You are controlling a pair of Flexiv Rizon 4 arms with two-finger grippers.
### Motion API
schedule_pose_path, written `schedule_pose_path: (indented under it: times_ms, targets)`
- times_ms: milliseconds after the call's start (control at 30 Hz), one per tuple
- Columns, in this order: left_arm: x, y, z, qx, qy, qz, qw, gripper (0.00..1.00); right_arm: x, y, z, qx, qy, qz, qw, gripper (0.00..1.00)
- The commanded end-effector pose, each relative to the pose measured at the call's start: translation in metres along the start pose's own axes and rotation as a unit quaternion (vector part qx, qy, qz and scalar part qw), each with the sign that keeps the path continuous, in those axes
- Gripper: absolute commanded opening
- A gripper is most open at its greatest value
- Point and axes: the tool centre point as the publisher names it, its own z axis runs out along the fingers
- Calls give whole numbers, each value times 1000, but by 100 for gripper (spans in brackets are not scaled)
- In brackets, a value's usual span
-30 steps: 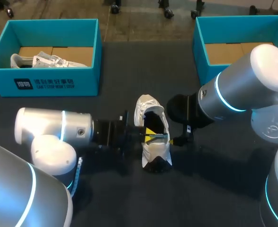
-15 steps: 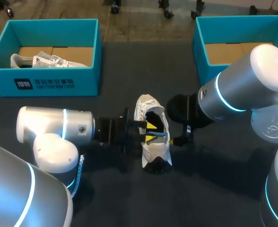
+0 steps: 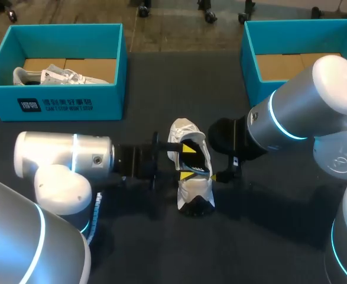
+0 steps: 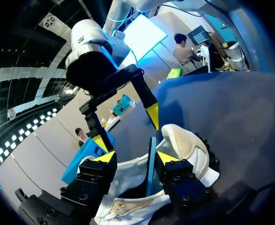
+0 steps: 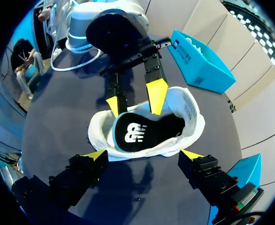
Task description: Take the shoe out of the shoebox, open the shoe tongue, remove and reinsert the insole, then place the shoe into the shoebox
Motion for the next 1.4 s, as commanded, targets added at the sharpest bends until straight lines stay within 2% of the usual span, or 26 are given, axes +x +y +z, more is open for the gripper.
schedule_pose_path:
  times_ms: [33, 267, 400, 833, 1133, 1300, 1367, 1400]
  targets:
    - [0, -7, -7, 3, 2, 0, 1000, 54, 1, -1, 0, -1, 0, 0, 1000, 100]
    - [-4, -15, -15, 8, 9, -5, 1000, 55, 1, -1, 0, -1, 0, 0, 1000, 100]
    - [-6, -16, -20, 8, 11, -6, 1000, 50, 1, -1, 0, -1, 0, 0, 1000, 100]
    - [-14, -22, -37, 11, 36, -9, 999, 53, 1, -1, 0, -1, 0, 0, 1000, 100]
    - [-29, -26, -50, 12, 90, 5, 996, 49, 1, -1, 0, -1, 0, 0, 1000, 100]
    - [-32, -31, -53, 13, 133, 22, 991, 55, 1, -1, 0, -1, 0, 0, 1000, 100]
    - [-34, -34, -54, 15, 148, 26, 989, 54, 1, -1, 0, -1, 0, 0, 1000, 100]
    - [-35, -35, -54, 14, 162, 32, 986, 50, 1, -1, 0, -1, 0, 0, 1000, 100]
